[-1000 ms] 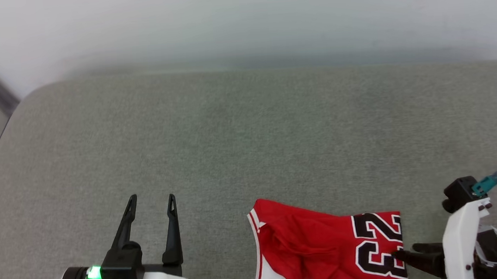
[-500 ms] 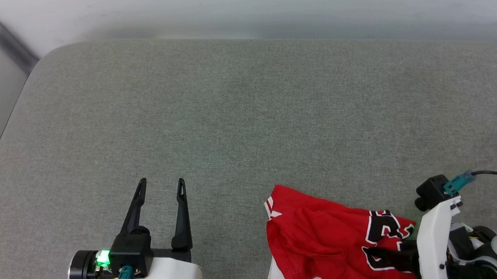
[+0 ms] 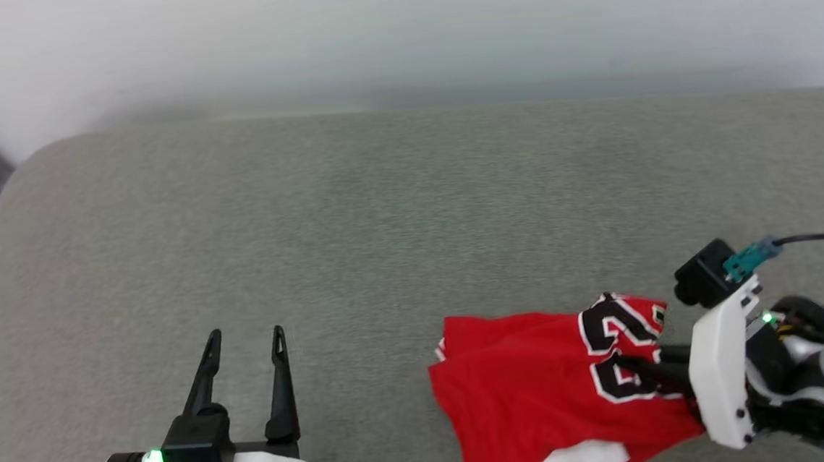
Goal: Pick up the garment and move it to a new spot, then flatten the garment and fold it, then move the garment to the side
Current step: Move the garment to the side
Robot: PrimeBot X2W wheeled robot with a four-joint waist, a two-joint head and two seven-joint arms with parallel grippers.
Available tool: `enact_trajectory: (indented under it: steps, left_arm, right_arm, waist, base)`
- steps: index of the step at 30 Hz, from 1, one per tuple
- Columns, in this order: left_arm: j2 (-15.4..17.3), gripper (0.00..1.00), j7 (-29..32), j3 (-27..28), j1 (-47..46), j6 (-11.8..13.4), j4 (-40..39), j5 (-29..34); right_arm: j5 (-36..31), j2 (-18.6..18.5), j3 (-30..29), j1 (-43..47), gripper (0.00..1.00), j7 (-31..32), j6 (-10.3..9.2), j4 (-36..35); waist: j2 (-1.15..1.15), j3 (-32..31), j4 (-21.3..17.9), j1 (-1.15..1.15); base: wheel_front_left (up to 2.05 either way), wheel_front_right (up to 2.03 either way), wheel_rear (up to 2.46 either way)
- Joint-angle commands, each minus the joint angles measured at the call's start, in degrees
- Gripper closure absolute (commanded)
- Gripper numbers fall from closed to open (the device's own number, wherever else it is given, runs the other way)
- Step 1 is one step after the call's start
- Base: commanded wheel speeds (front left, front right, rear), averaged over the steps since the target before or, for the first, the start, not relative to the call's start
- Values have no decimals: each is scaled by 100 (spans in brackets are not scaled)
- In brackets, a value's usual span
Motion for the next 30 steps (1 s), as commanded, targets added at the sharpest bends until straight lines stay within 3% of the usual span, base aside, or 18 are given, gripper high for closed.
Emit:
enact_trajectory:
  steps: [1,8,14,21,30]
  left_arm:
    - [-2,0,-13,23,63,8,-35,-6]
    - [-4,0,-13,260,130,80,-240,-5]
    - [45,0,-13,391,-72,81,-409,88]
    - [223,0,-13,370,-555,-12,-626,215]
    - [409,0,-13,328,-939,-32,-839,279]
  right_arm:
    - [-38,-148,28,-179,100,43,-2,-102]
    - [-247,-761,-23,-826,100,39,-2,-404]
    - [-398,-1068,-219,-1300,100,-241,-3,-106]
    - [-785,-1349,-352,-1888,100,-666,-3,982]
    - [-1317,-1234,-859,-2562,100,-1084,-3,2657]
  waist:
    - [0,-74,-380,-1]
    - [0,266,-1376,-1]
    - [0,787,-1957,-1]
    - [0,1594,-2028,-1]
    - [0,2301,-1830,-1]
  base:
    - [0,0,0]
    - [0,0,0]
    - [0,0,0]
    - [0,0,0]
    - [0,0,0]
